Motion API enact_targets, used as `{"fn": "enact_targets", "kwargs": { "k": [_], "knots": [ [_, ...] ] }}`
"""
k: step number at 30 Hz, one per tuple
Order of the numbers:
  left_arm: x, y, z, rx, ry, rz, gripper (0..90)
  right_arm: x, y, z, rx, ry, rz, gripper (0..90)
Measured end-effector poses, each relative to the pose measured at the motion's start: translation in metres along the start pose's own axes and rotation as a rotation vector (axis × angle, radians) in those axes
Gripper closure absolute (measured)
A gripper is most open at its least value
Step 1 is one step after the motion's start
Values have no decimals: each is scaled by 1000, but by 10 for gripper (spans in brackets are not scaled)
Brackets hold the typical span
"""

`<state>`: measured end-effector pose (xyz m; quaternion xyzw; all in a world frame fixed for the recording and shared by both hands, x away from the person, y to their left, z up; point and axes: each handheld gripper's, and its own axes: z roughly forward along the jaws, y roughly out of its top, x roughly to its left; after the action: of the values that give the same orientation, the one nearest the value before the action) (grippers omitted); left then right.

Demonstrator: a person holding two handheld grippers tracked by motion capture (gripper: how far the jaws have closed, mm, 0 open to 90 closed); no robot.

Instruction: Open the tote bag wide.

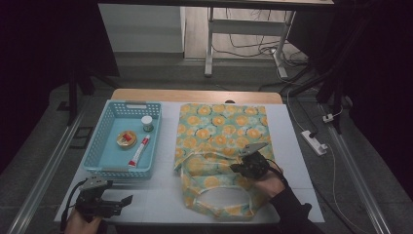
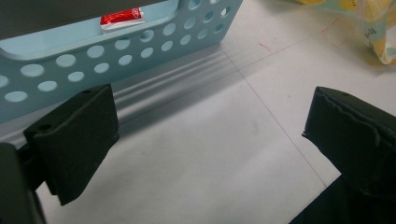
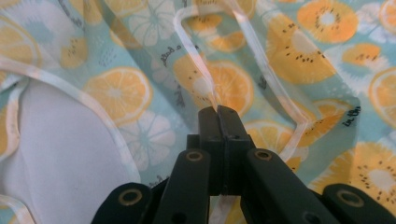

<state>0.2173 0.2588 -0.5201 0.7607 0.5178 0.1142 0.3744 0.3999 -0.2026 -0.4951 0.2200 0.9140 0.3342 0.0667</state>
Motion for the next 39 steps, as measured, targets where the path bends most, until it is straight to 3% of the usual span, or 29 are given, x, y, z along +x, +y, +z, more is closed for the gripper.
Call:
{"fn": "enact_targets", "kwargs": {
  "k": [4, 10, 28, 34, 39],
  "knots": [
    [1, 0, 0, 0, -2, -2, 32, -4, 7, -4, -22, 12, -1, 895],
    [1, 0, 0, 1, 2, -6, 31, -10, 23, -13, -91, 44, 53, 895],
    [2, 0, 0, 0, -4, -19, 17, -12, 71, -27, -121, 7, -14, 896],
    [4, -1, -3, -19, 47, -7, 8, -14, 85, -32, -127, 13, -18, 896],
    [8, -1, -3, -18, 16, -20, 3, -18, 96, -36, -137, 16, -7, 896]
  ]
}}
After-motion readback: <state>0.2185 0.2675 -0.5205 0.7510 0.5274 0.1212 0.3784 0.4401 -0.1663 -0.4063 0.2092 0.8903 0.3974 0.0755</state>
